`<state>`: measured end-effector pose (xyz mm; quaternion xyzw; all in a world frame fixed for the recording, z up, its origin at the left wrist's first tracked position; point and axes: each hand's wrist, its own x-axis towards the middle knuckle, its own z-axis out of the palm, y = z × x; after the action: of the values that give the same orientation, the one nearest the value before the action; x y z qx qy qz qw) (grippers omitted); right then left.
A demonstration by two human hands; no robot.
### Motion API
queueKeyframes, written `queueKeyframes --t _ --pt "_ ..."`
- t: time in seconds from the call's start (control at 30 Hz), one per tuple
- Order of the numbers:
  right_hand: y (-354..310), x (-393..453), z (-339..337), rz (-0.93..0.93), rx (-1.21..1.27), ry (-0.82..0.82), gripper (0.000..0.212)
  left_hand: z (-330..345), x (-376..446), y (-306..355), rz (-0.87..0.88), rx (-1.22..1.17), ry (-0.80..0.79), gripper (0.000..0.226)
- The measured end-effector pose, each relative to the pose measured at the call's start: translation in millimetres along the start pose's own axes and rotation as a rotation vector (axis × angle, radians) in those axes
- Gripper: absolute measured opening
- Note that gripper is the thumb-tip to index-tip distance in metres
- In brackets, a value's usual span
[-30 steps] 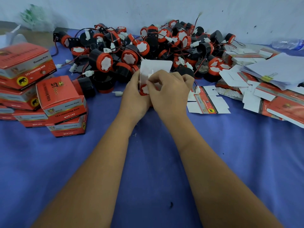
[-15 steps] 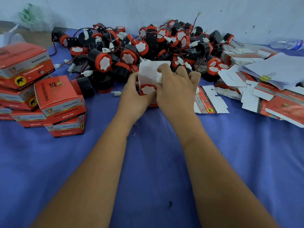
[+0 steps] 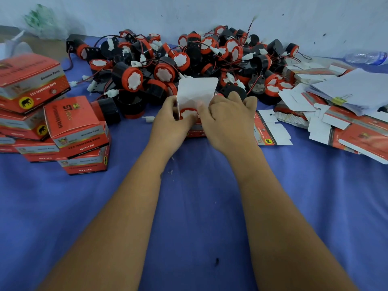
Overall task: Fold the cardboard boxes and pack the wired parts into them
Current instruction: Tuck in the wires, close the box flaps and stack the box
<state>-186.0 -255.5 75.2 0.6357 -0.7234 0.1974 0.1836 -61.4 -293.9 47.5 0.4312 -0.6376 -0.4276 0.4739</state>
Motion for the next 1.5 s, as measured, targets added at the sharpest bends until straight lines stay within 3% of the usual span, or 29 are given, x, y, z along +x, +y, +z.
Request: queueKeyframes --t 0.1,0.3,0.5,0.6,0.67,0.77,1.0,1.2,1.33,1.5 --pt "-3.3 -1.2 3.5 0.009 0.037 0.038 0.061 1.0 -1.3 3.4 -0.02 -0.072 -0.027 0.03" --pt "0.4 -2.2 13.7 -0.064 0.141 0.069 0.044 1.0 -0.1 13.2 -0.117 -0.424 -0.103 0.044" --pt "1.0 -4.2 14.5 -0.119 0.49 0.195 0.018 -2.2 3.8 9.3 -0.062 -0.239 -0.047 0.037" --pt "0.3 -6.3 11.6 0.06 0.855 0.26 0.026 -4.2 3.0 5.6 -0.073 -0.189 -0.041 0.038" --pt "4.0 -3.8 11.7 0.211 0.97 0.228 0.015 -3.5 3.0 5.1 -0.065 -0.125 -0.038 0.045" --pt "9.0 -1.2 14.4 0.249 0.948 0.157 0.008 -1.9 2.6 5.3 -0.046 -0.071 -0.039 0.053" --pt "-0.7 -1.9 16.0 0.117 0.838 0.025 0.01 -1.9 2.9 4.5 -0.046 -0.069 -0.032 0.054" --pt "-4.0 -4.1 7.9 0.17 1.073 -0.004 0.019 -1.0 1.3 4.7 -0.04 -0.056 -0.014 0.046" --pt "-5.9 -6.2 12.7 0.107 0.837 0.052 0.023 -1.1 -0.1 5.1 -0.037 -0.078 -0.019 0.04" --pt "-1.8 -2.1 10.8 0.122 0.691 0.169 0.034 -1.7 1.4 5.4 -0.033 -0.036 -0.017 0.049"
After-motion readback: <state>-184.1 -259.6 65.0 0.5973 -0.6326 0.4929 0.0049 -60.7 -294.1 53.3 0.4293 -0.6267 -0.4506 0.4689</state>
